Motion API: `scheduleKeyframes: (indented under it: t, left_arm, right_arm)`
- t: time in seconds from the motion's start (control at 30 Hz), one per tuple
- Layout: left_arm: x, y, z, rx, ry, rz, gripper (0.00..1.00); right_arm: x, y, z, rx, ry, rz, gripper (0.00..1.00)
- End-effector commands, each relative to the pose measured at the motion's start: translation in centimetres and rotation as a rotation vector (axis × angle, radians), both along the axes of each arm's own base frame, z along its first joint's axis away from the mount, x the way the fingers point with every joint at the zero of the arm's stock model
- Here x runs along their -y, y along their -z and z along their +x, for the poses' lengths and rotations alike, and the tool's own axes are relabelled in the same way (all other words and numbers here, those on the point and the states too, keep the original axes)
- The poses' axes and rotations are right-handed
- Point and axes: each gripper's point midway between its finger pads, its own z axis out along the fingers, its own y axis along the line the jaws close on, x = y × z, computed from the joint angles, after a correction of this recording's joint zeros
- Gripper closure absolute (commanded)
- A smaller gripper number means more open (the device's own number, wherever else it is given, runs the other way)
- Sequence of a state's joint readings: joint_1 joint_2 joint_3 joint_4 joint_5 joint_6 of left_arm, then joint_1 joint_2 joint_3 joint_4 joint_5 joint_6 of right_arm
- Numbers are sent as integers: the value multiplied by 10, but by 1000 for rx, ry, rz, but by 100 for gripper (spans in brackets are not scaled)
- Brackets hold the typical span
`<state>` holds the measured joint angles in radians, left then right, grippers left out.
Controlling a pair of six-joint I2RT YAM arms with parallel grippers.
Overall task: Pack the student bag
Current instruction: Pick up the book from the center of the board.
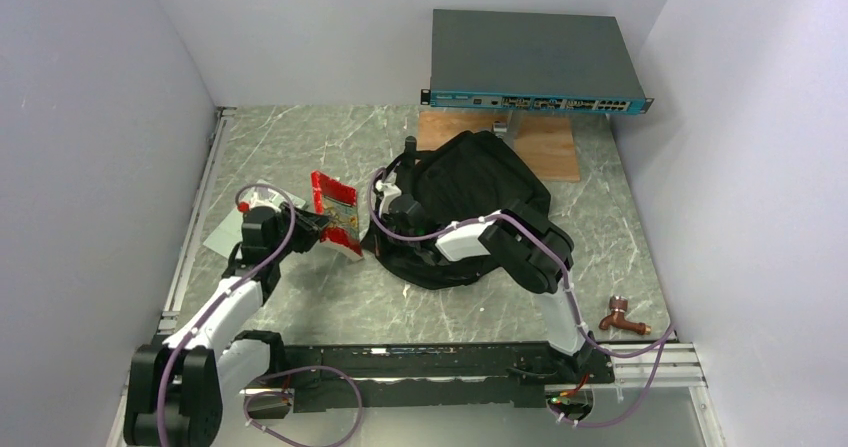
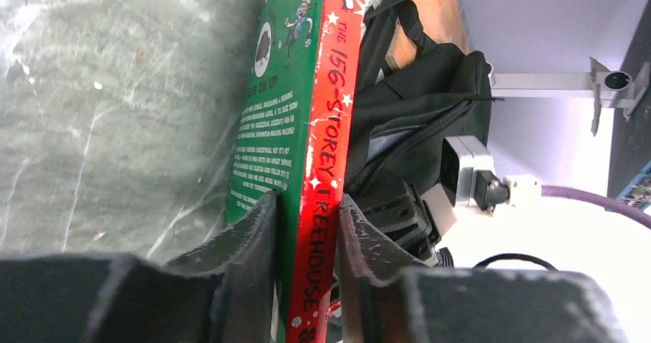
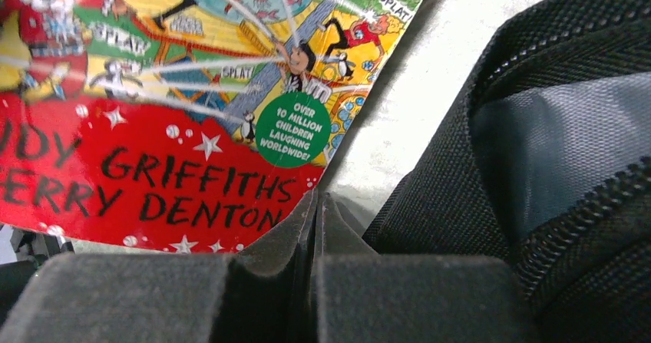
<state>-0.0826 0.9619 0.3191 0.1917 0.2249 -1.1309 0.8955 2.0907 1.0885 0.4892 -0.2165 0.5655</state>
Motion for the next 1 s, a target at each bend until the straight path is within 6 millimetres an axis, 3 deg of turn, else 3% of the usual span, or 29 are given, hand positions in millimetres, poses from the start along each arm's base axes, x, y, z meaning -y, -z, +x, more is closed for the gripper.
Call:
scheduleKeyframes:
  t: [0.0,0.1,0.3,0.33,0.57,0.7,0.97]
  left_arm:
    - [7,-4,6,-10,139,119,75]
    - [6,3,1,-48,176,173,82]
    - [4,-7,-17,-62,186,184,99]
    - [1,-7,-21,-85,173,195,100]
    - [-9,-16,-43,-172,144,222,100]
    - [1,-14,-52,-196,140,127,100]
    - [4,-14,-64,-274,132,76,100]
  right_arm:
    - [23,55,-47,-141,-83,-176,100]
    - [23,44,-47,-109,-90,-182,97]
    - [23,-4,-45,54,-94,-231,59]
    - [22,-15,-45,96,-100,-246,49]
    - [-4,-67,-82,461,-198,-322,6]
    - [-14,-84,-83,650,-98,-373,0]
    - [-23,-100,-67,860,69,-477,4]
